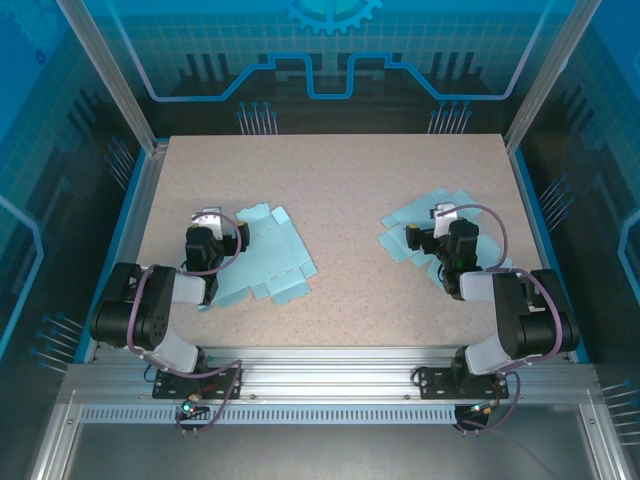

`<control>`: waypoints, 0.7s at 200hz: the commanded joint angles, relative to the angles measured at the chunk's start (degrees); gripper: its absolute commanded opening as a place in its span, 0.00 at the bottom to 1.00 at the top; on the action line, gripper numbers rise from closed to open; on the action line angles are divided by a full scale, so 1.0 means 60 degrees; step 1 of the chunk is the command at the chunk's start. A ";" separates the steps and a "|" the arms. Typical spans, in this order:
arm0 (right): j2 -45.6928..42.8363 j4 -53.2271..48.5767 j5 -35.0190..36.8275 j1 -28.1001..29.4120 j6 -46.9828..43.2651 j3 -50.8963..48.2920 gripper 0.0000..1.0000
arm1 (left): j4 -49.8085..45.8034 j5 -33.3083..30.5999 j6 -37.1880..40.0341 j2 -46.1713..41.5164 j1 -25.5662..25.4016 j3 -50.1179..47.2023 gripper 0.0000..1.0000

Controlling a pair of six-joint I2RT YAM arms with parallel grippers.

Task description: Fold the paper box

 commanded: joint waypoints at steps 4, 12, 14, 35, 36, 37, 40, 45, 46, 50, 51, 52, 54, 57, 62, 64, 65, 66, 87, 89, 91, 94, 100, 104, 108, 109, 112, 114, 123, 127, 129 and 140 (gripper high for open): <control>0.0045 0.0073 0.0115 0.0056 0.0078 0.0129 1.00 | 0.0035 0.0195 0.0166 -0.0098 -0.0017 0.0210 0.99; 0.0045 0.0075 0.0116 0.0065 0.0088 0.0124 1.00 | 0.0032 0.0194 0.0168 -0.0098 -0.0018 0.0210 0.99; 0.0045 0.0073 0.0111 0.0058 0.0089 0.0128 1.00 | 0.0032 0.0195 0.0166 -0.0099 -0.0018 0.0203 0.99; 0.0045 0.0073 0.0102 0.0060 0.0086 0.0130 1.00 | 0.0009 0.0202 0.0173 -0.0099 -0.0010 0.0210 0.99; 0.0045 0.0073 0.0102 0.0058 0.0088 0.0151 1.00 | 0.0016 0.0199 0.0169 -0.0099 -0.0014 0.0218 0.99; 0.0045 0.0073 0.0103 0.0057 0.0089 0.0147 1.00 | 0.0012 0.0204 0.0168 -0.0099 -0.0016 0.0221 0.99; 0.0045 0.0073 0.0104 0.0063 0.0082 0.0139 1.00 | 0.0009 0.0196 0.0166 -0.0099 -0.0017 0.0225 0.99; 0.0052 0.0073 0.0107 0.0061 0.0081 0.0129 1.00 | 0.0008 0.0195 0.0166 -0.0099 -0.0017 0.0216 0.99; 0.0046 0.0073 0.0116 0.0061 0.0084 0.0129 1.00 | 0.0008 0.0195 0.0166 -0.0099 -0.0017 0.0213 0.99; 0.0045 0.0073 0.0106 0.0056 0.0089 0.0129 1.00 | 0.0015 0.0195 0.0166 -0.0091 -0.0017 0.0219 0.99; 0.0045 0.0073 0.0112 0.0056 0.0089 0.0129 1.00 | 0.0019 0.0202 0.0166 -0.0095 -0.0017 0.0222 0.99; 0.0045 0.0073 0.0116 0.0056 0.0082 0.0129 1.00 | 0.0014 0.0199 0.0166 -0.0097 -0.0017 0.0223 0.99; 0.0045 0.0073 0.0115 0.0056 0.0081 0.0129 1.00 | 0.0009 0.0196 0.0166 -0.0098 -0.0018 0.0225 0.99; 0.0037 0.0065 0.0118 0.0059 0.0077 0.0134 1.00 | 0.0008 0.0188 0.0168 -0.0099 -0.0010 0.0219 0.99; 0.0045 0.0080 0.0108 0.0056 0.0083 0.0137 1.00 | 0.0011 0.0195 0.0166 -0.0095 -0.0017 0.0223 0.99; 0.0045 0.0075 0.0116 0.0059 0.0084 0.0131 1.00 | 0.0016 0.0195 0.0166 -0.0094 -0.0018 0.0217 0.99; 0.0045 0.0074 0.0110 0.0058 0.0087 0.0130 1.00 | 0.0012 0.0195 0.0166 -0.0089 -0.0018 0.0221 0.99; 0.0045 0.0073 0.0115 0.0057 0.0081 0.0137 1.00 | 0.0010 0.0202 0.0166 -0.0094 -0.0018 0.0223 0.99; 0.0045 0.0072 0.0111 0.0068 0.0080 0.0136 1.00 | 0.0022 0.0208 0.0173 -0.0098 -0.0018 0.0210 0.99; 0.0045 0.0073 0.0106 0.0059 0.0083 0.0123 1.00 | 0.0030 0.0198 0.0168 -0.0091 -0.0018 0.0210 0.99; 0.0045 0.0069 0.0105 0.0060 0.0088 0.0128 1.00 | 0.0043 0.0196 0.0166 -0.0097 -0.0018 0.0203 0.99; 0.0045 0.0080 0.0115 0.0056 0.0089 0.0138 1.00 | 0.0051 0.0204 0.0166 -0.0099 -0.0018 0.0191 0.99; 0.0045 0.0069 0.0110 0.0064 0.0075 0.0129 1.00 | 0.0086 0.0210 0.0166 -0.0111 -0.0014 0.0174 0.99; 0.0045 0.0086 0.0117 0.0065 0.0085 0.0131 1.00 | 0.0108 0.0199 0.0166 -0.0152 -0.0017 0.0145 0.99; 0.0045 0.0087 0.0119 0.0056 0.0088 0.0130 1.00 | 0.0135 0.0177 0.0166 -0.0198 -0.0018 0.0104 0.99; 0.0045 0.0087 0.0119 0.0056 0.0081 0.0130 1.00 | 0.0145 0.0164 0.0166 -0.0214 -0.0018 0.0098 0.99; 0.0045 0.0087 0.0110 0.0069 0.0081 0.0129 1.00 | 0.0174 0.0154 0.0158 -0.0258 -0.0016 0.0057 0.99; 0.0045 0.0087 0.0102 0.0070 0.0076 0.0129 1.00 | 0.0200 0.0144 0.0157 -0.0292 -0.0017 0.0037 0.99; 0.0030 0.0104 0.0119 0.0074 0.0076 0.0125 1.00 | 0.0211 0.0125 0.0137 -0.0525 -0.0018 -0.0081 0.99; 0.0006 -0.0060 0.0152 0.0071 0.0093 0.0207 1.00 | 0.0189 0.0115 0.0148 -0.0651 -0.0016 -0.0130 0.99; -0.0038 -0.0209 0.0182 0.0074 0.0109 0.0255 1.00 | 0.0171 0.0120 0.0150 -0.0728 -0.0017 -0.0146 0.99; -0.0190 -0.0677 0.0237 0.0074 0.0132 0.0466 1.00 | 0.0002 -0.0021 0.0114 -0.1120 -0.0014 -0.0237 0.99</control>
